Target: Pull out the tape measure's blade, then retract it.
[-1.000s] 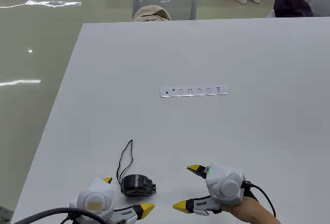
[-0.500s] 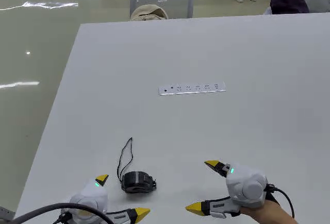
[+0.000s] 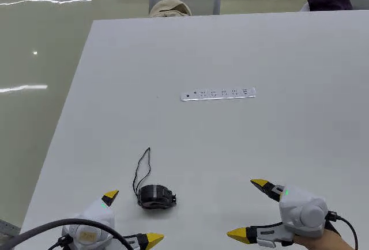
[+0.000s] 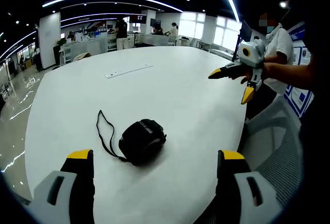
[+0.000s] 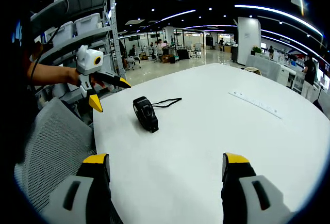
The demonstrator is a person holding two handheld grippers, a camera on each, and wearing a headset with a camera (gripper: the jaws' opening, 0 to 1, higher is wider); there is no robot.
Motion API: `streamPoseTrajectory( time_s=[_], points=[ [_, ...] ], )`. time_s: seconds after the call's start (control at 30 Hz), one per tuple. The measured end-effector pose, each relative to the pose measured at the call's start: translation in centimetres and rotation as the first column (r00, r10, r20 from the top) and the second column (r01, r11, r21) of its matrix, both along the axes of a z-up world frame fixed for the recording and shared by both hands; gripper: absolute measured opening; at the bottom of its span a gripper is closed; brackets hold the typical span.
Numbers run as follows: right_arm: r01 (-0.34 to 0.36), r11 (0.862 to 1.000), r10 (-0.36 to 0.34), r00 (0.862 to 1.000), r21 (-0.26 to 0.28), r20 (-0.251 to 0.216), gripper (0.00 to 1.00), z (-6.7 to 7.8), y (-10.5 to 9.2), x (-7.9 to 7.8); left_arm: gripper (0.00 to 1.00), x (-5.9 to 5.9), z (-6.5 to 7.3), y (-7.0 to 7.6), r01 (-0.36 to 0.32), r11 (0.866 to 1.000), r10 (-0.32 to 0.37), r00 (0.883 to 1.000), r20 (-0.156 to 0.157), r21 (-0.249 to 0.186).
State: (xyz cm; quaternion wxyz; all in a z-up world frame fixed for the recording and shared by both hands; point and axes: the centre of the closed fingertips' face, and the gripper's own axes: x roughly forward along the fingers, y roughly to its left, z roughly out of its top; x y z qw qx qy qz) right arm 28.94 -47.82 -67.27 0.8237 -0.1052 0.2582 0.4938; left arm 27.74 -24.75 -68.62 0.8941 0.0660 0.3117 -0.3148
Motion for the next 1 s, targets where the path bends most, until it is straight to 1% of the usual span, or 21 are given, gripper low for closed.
streamPoseTrajectory(
  time_s=[0.07, 0.2, 0.33, 0.53, 0.63, 0.93, 1.0],
  points=[
    [0.005, 1.0, -0.005, 1.0, 0.003, 0.003, 0.91, 0.4, -0.3, 0.0, 0.99, 0.0, 0.2, -0.1, 0.002, 1.0, -0.002, 1.0, 0.003, -0.002],
    [0.004, 1.0, -0.004, 1.0, 0.006, 0.002, 0.92, 0.5, -0.7, 0.1, 0.99, 0.2, 0.3, -0.1, 0.004, 1.0, -0.004, 1.0, 0.006, 0.006],
    [0.008, 1.0, -0.008, 1.0, 0.015, 0.006, 0.92, 0.9, -1.0, 0.0, 0.99, 0.2, 0.4, -0.4, 0.008, 1.0, -0.008, 1.0, 0.005, -0.002],
    [0.006, 1.0, -0.006, 1.0, 0.005, 0.001, 0.93, 0.5, -1.5, 0.0, 0.99, 0.4, 0.4, -0.4, 0.015, 1.0, -0.015, 1.0, 0.006, 0.003],
    [0.013, 1.0, -0.013, 1.0, 0.006, 0.001, 0.93, 0.5, -1.8, 0.1, 0.99, 0.6, 0.6, -0.4, 0.016, 1.0, -0.016, 1.0, 0.009, 0.004],
    [0.019, 1.0, -0.019, 1.0, 0.005, 0.001, 0.92, 0.8, -2.0, 0.2, 0.99, 0.6, 0.5, -0.3, 0.027, 1.0, -0.027, 1.0, 0.01, 0.012],
    [0.017, 1.0, -0.017, 1.0, 0.003, 0.001, 0.92, 0.7, -2.1, 0.2, 0.99, 0.7, 0.5, -0.3, 0.025, 1.0, -0.025, 1.0, 0.011, 0.013]
  ],
)
